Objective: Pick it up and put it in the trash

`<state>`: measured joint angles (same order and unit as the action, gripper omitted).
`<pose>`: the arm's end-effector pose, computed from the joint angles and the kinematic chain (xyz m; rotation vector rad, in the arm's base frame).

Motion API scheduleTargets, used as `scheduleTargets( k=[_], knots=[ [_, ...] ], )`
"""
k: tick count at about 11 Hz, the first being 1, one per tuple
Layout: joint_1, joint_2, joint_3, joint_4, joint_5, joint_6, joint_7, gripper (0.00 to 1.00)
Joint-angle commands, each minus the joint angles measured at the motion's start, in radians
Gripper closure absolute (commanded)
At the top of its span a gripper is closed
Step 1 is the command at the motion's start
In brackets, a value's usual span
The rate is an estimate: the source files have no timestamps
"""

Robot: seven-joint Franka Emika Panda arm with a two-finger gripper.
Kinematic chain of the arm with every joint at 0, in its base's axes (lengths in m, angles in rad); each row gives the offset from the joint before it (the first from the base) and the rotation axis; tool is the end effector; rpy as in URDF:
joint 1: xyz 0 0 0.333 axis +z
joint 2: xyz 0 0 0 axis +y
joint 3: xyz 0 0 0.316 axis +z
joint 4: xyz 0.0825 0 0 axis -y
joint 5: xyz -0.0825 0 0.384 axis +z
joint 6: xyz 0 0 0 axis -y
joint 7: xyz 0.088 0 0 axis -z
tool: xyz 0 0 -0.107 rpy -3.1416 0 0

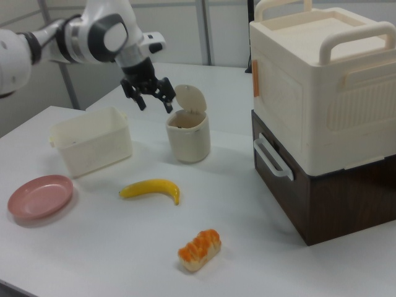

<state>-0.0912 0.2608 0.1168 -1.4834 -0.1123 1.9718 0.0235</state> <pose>0.6634 0.0007 0.5489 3.0481 0.0406 0.3541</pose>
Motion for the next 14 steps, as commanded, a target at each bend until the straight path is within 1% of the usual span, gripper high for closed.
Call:
scheduleTargets(
  k=[1, 4, 5, 7, 8, 10, 12, 14],
  knots=[
    [0.008, -0.118, -0.011, -0.06, 0.042, -0.134, 0.013, 0.0],
    [0.005, -0.195, -0.002, -0.06, 0.051, -0.226, 0.009, 0.0],
    [-0.013, -0.219, -0.003, -0.057, 0.062, -0.287, -0.016, 0.0],
    [-0.056, -0.239, -0.017, -0.016, 0.173, -0.398, -0.147, 0.0],
    [-0.07, -0.25, -0.017, -0.014, 0.189, -0.413, -0.152, 0.0],
    [-0.073, -0.253, -0.014, -0.015, 0.183, -0.415, -0.133, 0.0],
    [-0.07, -0.253, -0.009, -0.017, 0.169, -0.412, -0.018, 0.0],
    [-0.068, -0.25, -0.005, -0.021, 0.145, -0.412, -0.016, 0.0]
  ],
)
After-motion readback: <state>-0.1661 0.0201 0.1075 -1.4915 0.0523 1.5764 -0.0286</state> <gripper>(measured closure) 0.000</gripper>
